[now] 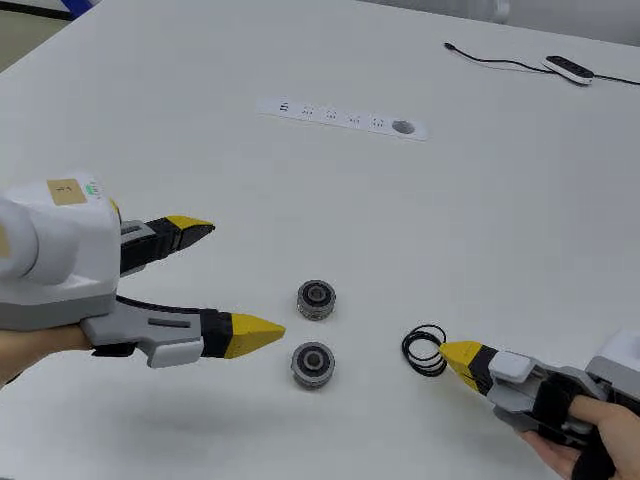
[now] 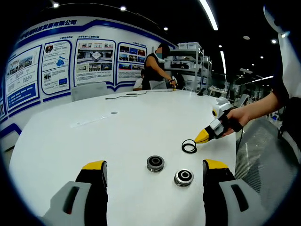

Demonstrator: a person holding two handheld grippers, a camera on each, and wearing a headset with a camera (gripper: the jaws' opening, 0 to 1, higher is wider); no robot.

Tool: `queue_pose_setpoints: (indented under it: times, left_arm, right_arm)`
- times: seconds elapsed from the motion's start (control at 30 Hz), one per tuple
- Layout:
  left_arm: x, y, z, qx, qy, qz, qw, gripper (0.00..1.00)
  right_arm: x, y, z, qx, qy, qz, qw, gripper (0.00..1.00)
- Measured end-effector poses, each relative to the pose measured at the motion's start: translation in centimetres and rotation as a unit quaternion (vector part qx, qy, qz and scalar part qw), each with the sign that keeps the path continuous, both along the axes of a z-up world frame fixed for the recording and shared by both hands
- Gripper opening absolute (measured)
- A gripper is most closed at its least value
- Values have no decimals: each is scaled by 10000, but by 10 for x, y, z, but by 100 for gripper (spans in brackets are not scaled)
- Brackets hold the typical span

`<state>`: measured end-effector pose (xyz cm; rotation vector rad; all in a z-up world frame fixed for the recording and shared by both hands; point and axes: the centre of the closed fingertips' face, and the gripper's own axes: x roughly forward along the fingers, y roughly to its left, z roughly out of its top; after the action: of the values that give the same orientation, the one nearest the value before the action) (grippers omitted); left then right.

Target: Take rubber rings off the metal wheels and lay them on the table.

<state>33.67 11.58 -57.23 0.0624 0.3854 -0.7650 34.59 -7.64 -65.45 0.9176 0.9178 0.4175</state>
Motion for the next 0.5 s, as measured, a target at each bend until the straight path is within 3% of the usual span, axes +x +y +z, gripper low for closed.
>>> queue_pose_setpoints:
  times: [0.23, 0.5]
  left_arm:
    - [-4, 1, -2, -41, 34, 36, 10000, 85]
    - [-10, 0, -6, -57, 64, 8, 10000, 85]
  right_arm:
    - [-3, -2, -9, -572, -22, 242, 9981, 3]
    - [-5, -9, -10, -901, -97, 364, 9952, 7]
